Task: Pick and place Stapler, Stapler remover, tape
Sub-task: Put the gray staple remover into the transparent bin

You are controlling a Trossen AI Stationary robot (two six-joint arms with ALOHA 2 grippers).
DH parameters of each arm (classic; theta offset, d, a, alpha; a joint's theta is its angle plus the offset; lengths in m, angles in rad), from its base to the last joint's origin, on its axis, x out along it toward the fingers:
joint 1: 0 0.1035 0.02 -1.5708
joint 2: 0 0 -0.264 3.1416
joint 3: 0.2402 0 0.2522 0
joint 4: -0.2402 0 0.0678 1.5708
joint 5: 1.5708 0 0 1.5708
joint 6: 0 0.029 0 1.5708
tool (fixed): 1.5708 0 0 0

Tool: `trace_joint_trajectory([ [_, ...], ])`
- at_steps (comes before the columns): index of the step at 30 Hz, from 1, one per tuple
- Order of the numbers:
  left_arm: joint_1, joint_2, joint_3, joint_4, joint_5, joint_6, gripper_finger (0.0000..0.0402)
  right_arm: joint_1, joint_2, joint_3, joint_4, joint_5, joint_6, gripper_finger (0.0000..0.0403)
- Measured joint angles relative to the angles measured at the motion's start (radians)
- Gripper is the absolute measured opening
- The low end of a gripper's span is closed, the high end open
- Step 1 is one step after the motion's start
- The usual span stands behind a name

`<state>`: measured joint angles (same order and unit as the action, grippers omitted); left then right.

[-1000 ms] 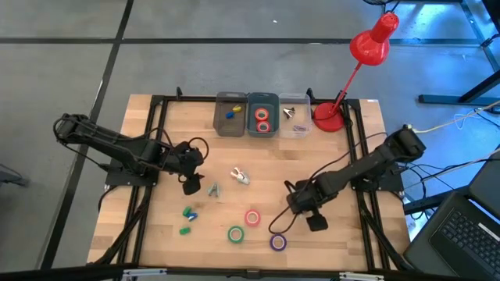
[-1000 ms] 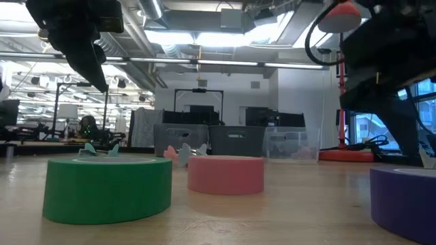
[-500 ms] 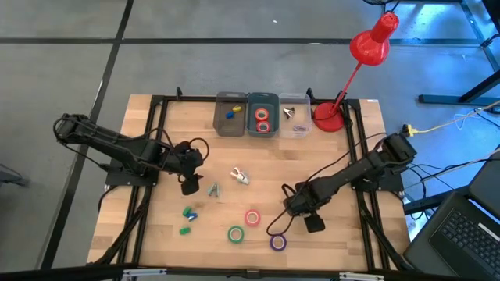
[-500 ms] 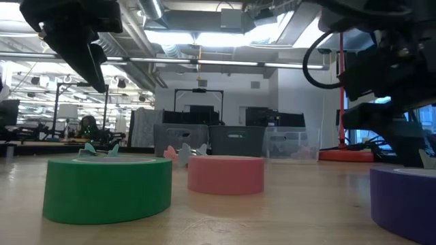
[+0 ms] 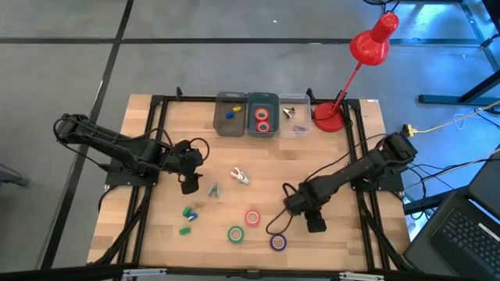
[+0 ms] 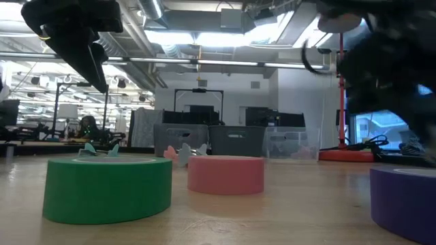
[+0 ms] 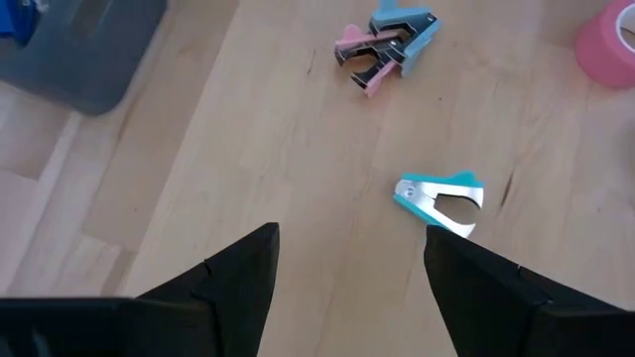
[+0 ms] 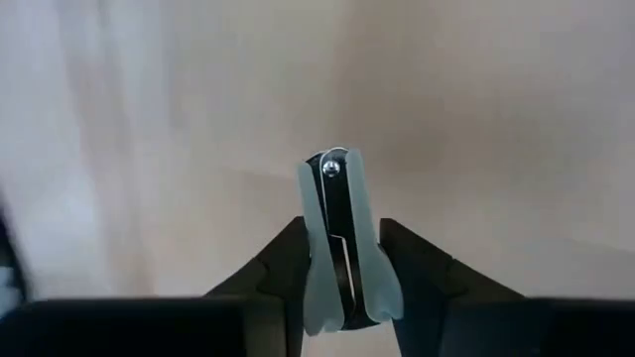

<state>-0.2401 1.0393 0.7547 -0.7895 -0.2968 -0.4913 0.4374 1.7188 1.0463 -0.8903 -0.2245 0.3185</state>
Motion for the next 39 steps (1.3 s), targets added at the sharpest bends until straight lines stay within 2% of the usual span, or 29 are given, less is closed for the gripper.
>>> trace_joint_trajectory([
  [4,0.000,0.000,0.000,0.000,-0.001,0.000,0.0242,-0.087,-0.080,0.089,-0.204,0.186,-0.105,0.0102],
  [8,0.000,0.000,0.000,0.000,-0.027,0.000,0.0242,-0.260,-0.206,0.157,-0.295,0.346,-0.173,0.0102],
  [12,0.000,0.000,0.000,0.001,-0.069,-0.001,0.0242,-0.491,-0.325,0.208,-0.232,0.370,-0.244,0.0102],
  [16,0.000,0.000,0.000,0.005,-0.109,-0.003,0.0242,-0.710,-0.362,0.263,-0.119,0.366,-0.321,0.0102],
  [21,0.001,0.000,0.000,0.008,-0.136,-0.020,0.0242,-0.925,-0.275,0.338,-0.056,0.269,-0.433,0.0102],
  [26,0.001,0.000,0.000,0.008,-0.139,-0.044,0.0242,-1.051,-0.130,0.404,-0.062,0.176,-0.512,0.0102],
  [30,0.001,0.000,0.000,0.008,-0.139,-0.048,0.0242,-1.108,0.002,0.422,-0.063,0.065,-0.542,0.0102],
  [39,0.001,0.000,0.000,0.008,-0.139,-0.049,0.0242,-1.149,0.195,0.423,-0.063,0.070,-0.629,0.0102],
])
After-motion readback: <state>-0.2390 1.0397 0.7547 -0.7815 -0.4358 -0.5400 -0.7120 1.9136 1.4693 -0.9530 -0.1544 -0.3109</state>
